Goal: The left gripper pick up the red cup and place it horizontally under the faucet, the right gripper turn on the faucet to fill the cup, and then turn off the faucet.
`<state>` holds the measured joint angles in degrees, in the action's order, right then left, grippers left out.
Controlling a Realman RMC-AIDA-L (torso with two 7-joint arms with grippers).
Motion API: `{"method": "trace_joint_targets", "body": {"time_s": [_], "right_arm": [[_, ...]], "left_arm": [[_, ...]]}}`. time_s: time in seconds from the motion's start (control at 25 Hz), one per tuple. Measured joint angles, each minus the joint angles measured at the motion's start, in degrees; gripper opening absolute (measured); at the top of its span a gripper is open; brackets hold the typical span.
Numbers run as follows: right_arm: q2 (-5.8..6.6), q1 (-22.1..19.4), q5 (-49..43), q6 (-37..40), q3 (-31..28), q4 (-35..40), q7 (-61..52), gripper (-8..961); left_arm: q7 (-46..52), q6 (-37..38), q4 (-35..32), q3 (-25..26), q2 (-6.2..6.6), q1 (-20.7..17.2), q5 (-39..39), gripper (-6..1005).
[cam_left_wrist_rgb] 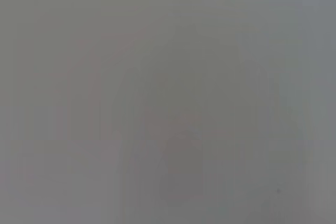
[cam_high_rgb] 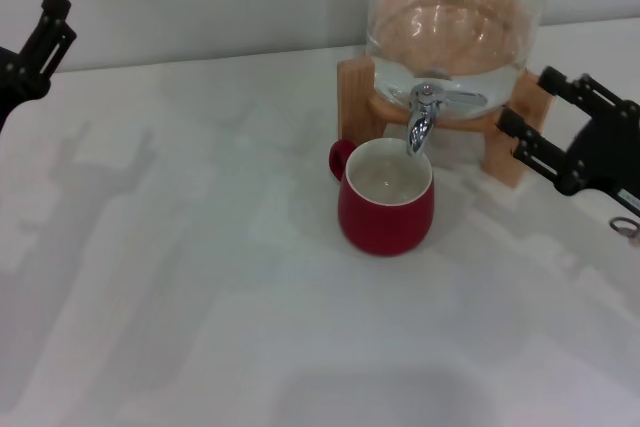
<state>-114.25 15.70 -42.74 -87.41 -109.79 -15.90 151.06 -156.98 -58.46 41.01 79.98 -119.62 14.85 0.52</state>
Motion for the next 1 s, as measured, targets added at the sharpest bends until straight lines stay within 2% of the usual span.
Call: {"method": "trace_joint_targets", "body": {"time_s": [0.16, 0.44, 0.52, 0.72, 0.84, 1.0], "right_arm": [[0.26, -2.10, 0.00, -1.71, -1.29, -0.39, 0.16, 674], [0.86, -4.04, 0.00, -4.06, -9.44, -0.39, 0.28, 674], [0.92, -3.93, 0.00, -3.98, -12.06, -0.39, 0.29, 674], [0.45, -1.81, -0.01, 0.41, -19.26, -0.39, 0.60, 674], [0.13, -0.23, -0.04, 4.93, -21.91, -0.41, 0.97, 674], [-0.08, 2.37, 0.18, 11.34, -22.42, -0.40, 3.17, 674]], "left_arm": [[-0.28, 0.02, -0.10, 0.28, 0.00, -0.07, 0.01, 889], [-0.61, -0.31, -0.23, 1.13, -0.07, -1.47, 0.02, 889], [-1.88, -1.84, -0.28, 1.51, -0.15, -3.87, 0.38, 889], [-3.63, -5.40, -1.69, 1.84, -0.26, -6.33, 3.68, 890], [-4.36, -9.53, -6.15, 1.89, -0.25, -5.68, 7.30, 890], [-4.84, -13.37, -10.89, 1.99, -0.16, -4.15, 10.07, 890]]}}
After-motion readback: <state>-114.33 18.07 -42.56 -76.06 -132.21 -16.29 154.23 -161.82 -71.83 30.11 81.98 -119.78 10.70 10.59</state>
